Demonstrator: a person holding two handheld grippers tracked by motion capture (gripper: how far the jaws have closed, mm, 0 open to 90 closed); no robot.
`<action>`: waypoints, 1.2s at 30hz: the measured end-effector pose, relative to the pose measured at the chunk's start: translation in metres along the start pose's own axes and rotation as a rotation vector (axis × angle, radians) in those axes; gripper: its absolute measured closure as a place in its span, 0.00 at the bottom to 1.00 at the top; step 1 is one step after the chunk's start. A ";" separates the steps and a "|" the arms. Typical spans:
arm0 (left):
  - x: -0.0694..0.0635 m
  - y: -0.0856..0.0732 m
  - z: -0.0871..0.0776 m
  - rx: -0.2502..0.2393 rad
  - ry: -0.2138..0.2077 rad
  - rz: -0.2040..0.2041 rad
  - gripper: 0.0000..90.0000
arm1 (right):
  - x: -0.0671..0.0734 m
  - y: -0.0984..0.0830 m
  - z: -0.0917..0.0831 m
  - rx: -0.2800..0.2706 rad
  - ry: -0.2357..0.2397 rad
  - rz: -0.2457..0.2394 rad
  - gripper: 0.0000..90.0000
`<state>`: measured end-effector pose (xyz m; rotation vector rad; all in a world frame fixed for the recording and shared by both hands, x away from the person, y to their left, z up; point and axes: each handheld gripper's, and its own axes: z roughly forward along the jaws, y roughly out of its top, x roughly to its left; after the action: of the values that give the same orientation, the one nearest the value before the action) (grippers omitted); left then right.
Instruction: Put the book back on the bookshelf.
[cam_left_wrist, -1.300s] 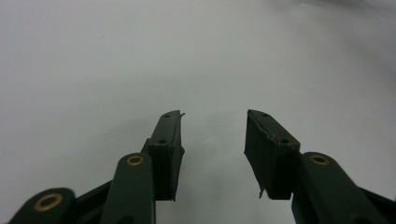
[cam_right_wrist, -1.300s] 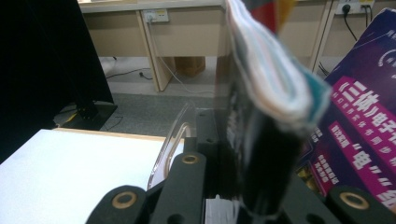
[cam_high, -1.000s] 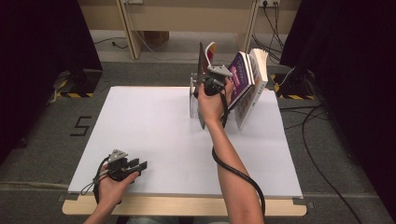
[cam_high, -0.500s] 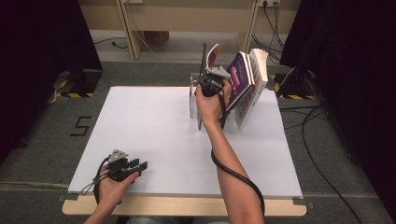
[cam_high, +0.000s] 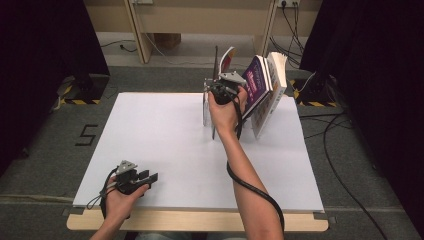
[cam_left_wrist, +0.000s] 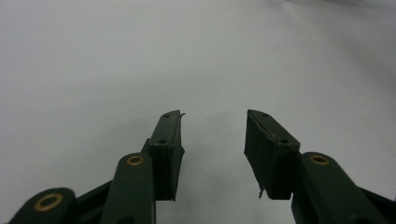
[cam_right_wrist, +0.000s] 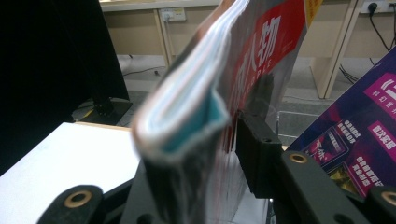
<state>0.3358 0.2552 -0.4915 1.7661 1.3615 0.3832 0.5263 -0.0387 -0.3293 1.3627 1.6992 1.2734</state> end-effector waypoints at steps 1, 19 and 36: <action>0.000 0.000 0.000 0.000 -0.001 -0.001 0.62 | 0.000 0.000 0.000 0.000 0.002 -0.001 0.75; -0.001 0.000 0.000 -0.001 -0.001 0.004 0.62 | 0.003 -0.017 -0.014 -0.010 0.023 -0.028 0.71; -0.002 0.000 0.001 0.001 -0.001 0.006 0.62 | 0.014 -0.019 -0.015 -0.024 0.017 -0.089 0.77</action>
<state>0.3354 0.2534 -0.4917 1.7714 1.3561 0.3844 0.5024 -0.0305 -0.3402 1.2515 1.7310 1.2538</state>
